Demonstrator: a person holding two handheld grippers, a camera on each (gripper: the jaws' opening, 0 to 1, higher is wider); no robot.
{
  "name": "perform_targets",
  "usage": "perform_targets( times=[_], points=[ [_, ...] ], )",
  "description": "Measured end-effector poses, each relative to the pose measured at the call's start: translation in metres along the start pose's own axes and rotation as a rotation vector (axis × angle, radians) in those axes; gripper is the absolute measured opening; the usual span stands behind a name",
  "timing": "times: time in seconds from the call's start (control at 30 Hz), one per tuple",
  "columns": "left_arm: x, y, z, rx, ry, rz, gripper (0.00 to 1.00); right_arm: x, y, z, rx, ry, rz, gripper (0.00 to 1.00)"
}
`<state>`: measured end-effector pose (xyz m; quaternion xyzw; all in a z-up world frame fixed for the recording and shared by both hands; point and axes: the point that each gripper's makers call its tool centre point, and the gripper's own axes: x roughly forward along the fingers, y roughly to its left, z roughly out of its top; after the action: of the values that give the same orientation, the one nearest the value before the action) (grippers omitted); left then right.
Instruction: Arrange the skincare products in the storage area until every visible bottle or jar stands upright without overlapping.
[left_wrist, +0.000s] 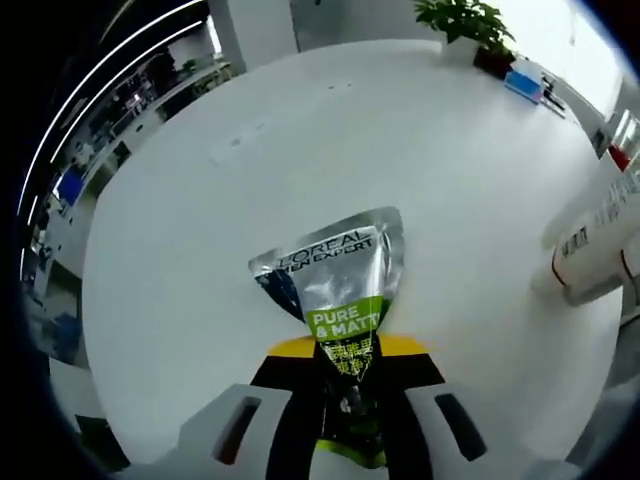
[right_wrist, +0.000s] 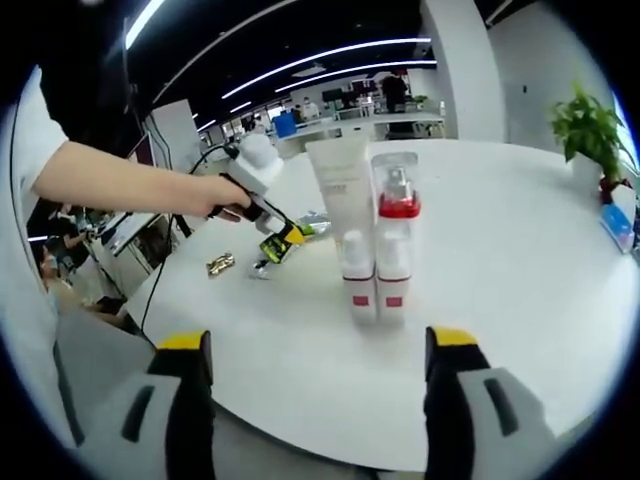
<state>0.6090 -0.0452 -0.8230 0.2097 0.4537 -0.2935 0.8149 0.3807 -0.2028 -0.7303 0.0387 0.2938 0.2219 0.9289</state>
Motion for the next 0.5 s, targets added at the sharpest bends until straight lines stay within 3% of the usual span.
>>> perform_targets(
  times=[0.5],
  points=[
    [-0.035, -0.008, 0.001, -0.035, -0.075, -0.012, 0.15, -0.001, 0.003, 0.002, -0.024, -0.007, 0.007, 0.87]
  ],
)
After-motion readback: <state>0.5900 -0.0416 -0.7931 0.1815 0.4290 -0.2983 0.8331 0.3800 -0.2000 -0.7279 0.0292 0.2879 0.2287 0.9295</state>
